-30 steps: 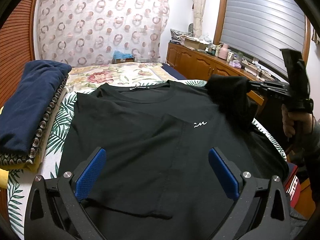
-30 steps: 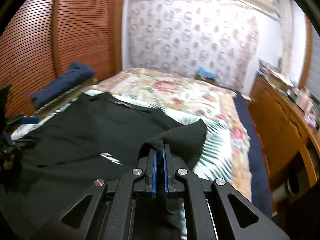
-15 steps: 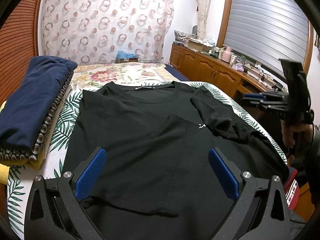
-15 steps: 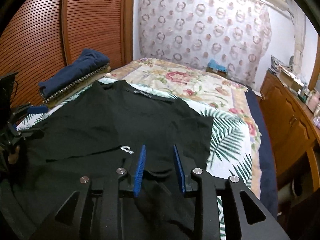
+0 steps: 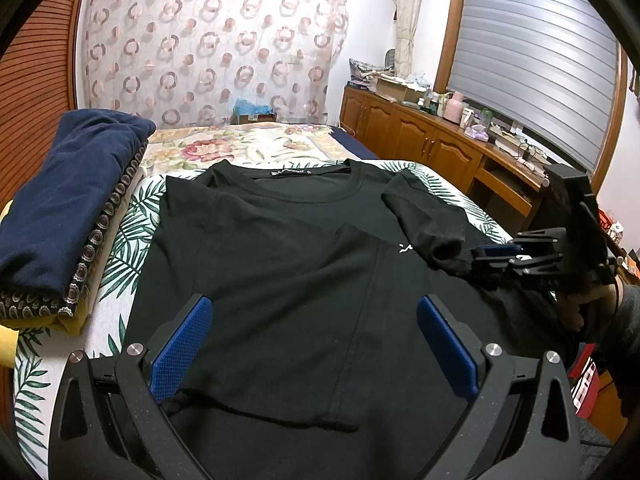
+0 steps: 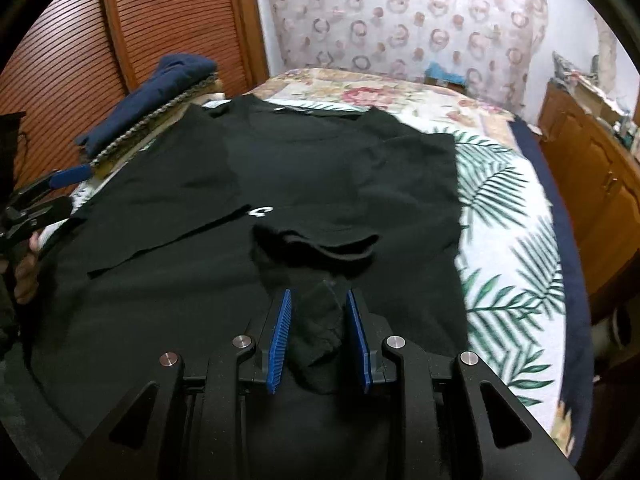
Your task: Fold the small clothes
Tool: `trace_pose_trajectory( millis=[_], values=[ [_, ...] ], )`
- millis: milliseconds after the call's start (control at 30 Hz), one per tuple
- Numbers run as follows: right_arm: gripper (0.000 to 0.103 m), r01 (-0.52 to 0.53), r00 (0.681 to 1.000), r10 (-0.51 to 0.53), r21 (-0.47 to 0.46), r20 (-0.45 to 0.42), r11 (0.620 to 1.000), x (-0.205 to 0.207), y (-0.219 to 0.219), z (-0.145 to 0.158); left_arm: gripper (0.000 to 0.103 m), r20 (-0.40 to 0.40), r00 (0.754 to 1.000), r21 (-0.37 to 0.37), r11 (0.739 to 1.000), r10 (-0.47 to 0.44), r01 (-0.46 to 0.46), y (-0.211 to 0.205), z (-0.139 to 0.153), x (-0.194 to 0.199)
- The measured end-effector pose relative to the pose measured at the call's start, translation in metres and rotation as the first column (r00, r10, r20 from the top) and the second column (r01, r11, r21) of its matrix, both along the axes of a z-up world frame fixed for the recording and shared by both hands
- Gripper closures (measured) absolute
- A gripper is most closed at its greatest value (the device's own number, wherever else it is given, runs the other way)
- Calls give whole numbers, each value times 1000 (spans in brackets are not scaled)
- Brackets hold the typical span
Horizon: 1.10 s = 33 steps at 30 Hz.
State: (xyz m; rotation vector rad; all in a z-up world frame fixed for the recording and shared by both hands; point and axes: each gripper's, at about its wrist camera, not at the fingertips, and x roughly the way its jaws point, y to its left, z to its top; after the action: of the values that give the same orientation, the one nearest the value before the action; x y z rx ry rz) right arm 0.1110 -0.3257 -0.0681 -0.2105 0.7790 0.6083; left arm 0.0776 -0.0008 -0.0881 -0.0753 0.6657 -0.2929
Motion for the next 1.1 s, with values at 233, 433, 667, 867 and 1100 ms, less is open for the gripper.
trace_pose_trajectory(
  millis=[233,433,667,867,1100],
  values=[
    [74,-61,998,62,30,-14,998,-25,13,-3,1,-1,1000,-3,1000,5,-5,3,-1,1],
    [74,-92,996,92,41,-15,995,-35,12,-3,1,3,1000,-6,1000,11,-11,7,-1,0],
    [74,-19,999,16,45,49,999,-34,-14,15,1,2,1000,-8,1000,23,-23,12,-2,2],
    [74,66,995,-65,-12,69,998,-3,-28,11,1,9,1000,-3,1000,29,-29,17,0,0],
    [74,58,998,-54,-133,31,989,28,-5,-18,1,-3,1000,37,999,27,-27,22,-3,12]
  ],
)
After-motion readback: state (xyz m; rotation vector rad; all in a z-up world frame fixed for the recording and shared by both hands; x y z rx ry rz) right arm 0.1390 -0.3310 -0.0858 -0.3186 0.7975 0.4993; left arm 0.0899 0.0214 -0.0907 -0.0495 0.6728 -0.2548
